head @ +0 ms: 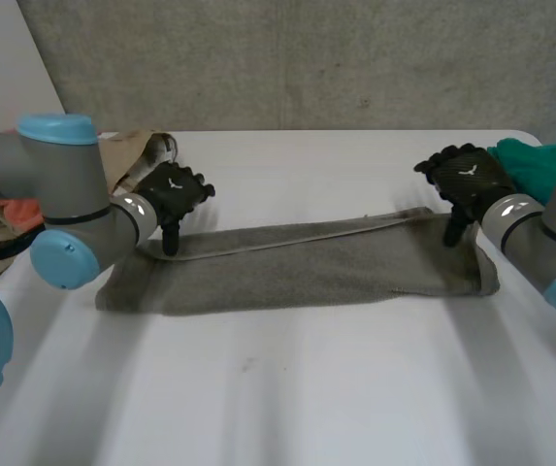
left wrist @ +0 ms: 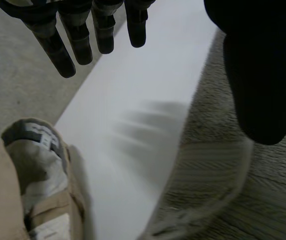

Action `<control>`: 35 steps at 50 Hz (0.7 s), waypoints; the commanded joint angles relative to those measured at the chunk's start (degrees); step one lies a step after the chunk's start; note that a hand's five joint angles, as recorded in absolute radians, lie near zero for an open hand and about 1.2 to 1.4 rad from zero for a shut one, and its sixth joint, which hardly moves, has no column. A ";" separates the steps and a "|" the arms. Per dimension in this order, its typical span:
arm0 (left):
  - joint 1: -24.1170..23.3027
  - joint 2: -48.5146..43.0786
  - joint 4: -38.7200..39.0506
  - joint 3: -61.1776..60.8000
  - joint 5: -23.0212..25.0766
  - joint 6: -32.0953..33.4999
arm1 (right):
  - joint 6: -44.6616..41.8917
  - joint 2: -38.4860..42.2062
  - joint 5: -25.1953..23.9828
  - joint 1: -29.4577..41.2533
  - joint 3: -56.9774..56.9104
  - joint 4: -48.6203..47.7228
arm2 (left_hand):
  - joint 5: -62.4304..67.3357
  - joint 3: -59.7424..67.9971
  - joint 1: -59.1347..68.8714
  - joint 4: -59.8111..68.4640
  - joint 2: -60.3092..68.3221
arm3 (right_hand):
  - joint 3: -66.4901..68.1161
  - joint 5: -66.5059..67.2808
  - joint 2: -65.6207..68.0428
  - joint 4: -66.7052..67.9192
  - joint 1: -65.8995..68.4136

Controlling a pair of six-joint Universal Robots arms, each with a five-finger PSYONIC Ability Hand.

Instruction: Fold the laundry.

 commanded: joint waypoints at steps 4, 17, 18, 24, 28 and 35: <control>-1.35 -3.09 -1.92 0.01 -4.21 4.92 | 0.05 0.59 -1.33 2.37 0.30 0.19 | -2.65 -2.02 -0.65 -1.25 -1.82 | -1.88 -2.52 -1.73 -2.28 -2.54; -0.83 -7.75 0.01 4.39 -6.14 8.69 | -0.39 1.11 -1.33 2.02 0.66 0.28 | -2.65 -2.02 -0.65 -1.25 -1.82 | -1.88 -2.52 -1.73 -2.28 -2.54; -0.83 -8.28 0.36 5.10 -6.23 8.87 | -0.30 1.12 -1.33 2.02 0.66 0.28 | -2.65 -2.02 -0.65 -1.25 -1.82 | -1.88 -2.52 -1.73 -2.28 -2.54; -0.83 -12.58 0.80 12.99 -7.63 9.05 | -0.30 0.85 -1.16 1.85 0.74 0.28 | -2.65 -2.02 -0.65 -1.25 -1.82 | -1.88 -2.52 -1.73 -2.28 -2.54; -0.65 -15.30 0.45 18.36 -9.13 8.96 | -0.30 0.76 -1.42 1.58 1.36 0.28 | -2.65 -2.02 -0.65 -1.25 -1.82 | -1.88 -2.52 -1.73 -2.28 -2.54; -0.21 -19.70 0.80 27.15 -10.80 8.61 | -0.21 0.68 -1.42 1.41 1.71 0.02 | -2.65 -2.02 -0.65 -1.25 -1.82 | -1.88 -2.52 -1.73 -2.28 -2.54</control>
